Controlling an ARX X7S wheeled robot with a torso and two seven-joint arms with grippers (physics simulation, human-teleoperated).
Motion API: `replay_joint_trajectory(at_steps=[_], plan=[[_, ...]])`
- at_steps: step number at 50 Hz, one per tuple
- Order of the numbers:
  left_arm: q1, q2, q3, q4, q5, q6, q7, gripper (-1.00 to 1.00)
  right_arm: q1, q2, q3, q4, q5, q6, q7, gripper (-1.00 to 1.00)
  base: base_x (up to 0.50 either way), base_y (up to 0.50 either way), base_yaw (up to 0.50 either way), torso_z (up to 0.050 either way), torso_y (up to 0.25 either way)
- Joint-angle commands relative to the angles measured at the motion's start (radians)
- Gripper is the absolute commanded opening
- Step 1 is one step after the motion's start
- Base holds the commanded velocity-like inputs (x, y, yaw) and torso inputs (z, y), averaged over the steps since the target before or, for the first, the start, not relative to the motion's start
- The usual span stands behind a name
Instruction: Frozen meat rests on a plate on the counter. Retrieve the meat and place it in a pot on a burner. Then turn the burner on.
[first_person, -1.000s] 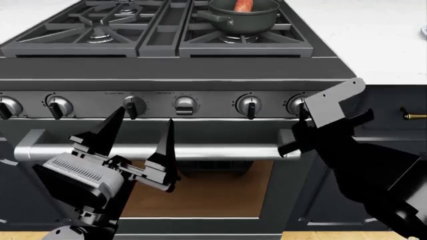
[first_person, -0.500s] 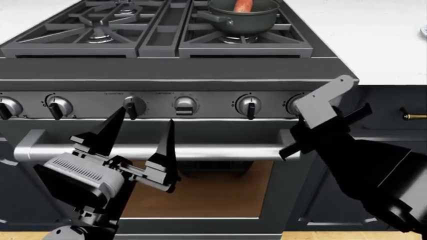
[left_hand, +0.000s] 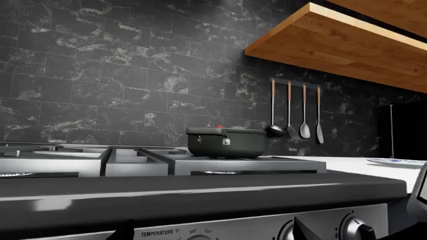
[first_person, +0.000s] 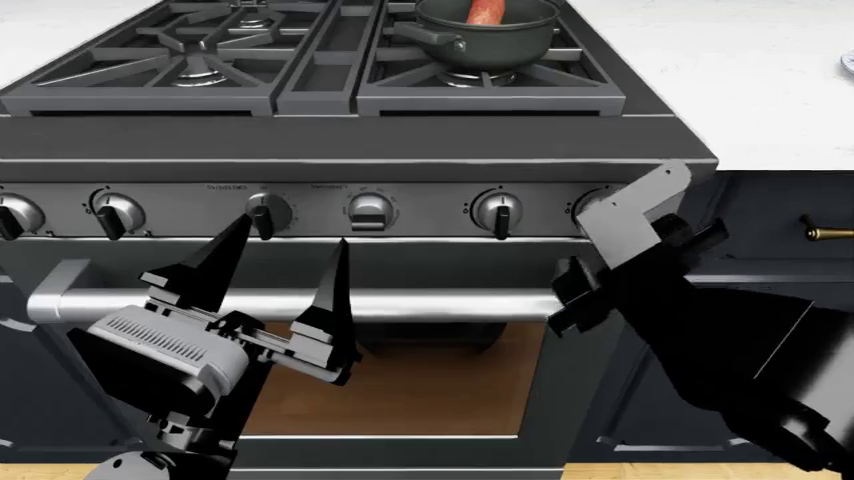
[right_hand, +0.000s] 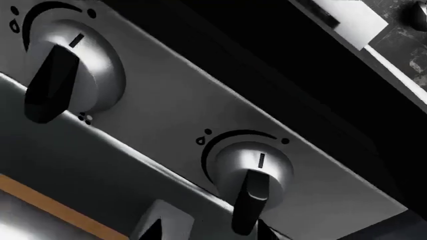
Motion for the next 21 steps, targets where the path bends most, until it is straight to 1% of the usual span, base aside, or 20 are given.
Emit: replay_joint_trajectory(at_steps=[1, 10, 21], plan=[[-0.001, -0.001, 0.002, -0.002, 0.0, 0.003, -0.002, 1.0, -0.035, -0.003, 0.024, -0.016, 0.122, -0.02, 0.024, 1.0, 0.0, 0.0, 0.0, 0.0, 0.0], [-0.003, -0.003, 0.004, -0.005, -0.003, 0.002, -0.003, 1.0, -0.054, 0.02, 0.074, -0.054, 0.157, -0.011, 0.111, 1.0, 0.0, 0.0, 0.0, 0.0, 0.0], [0.001, -0.007, 0.004, 0.005, -0.007, 0.004, -0.007, 1.0, -0.07, 0.058, 0.133, -0.148, 0.218, 0.008, 0.213, 1.0, 0.0, 0.0, 0.0, 0.0, 0.0]])
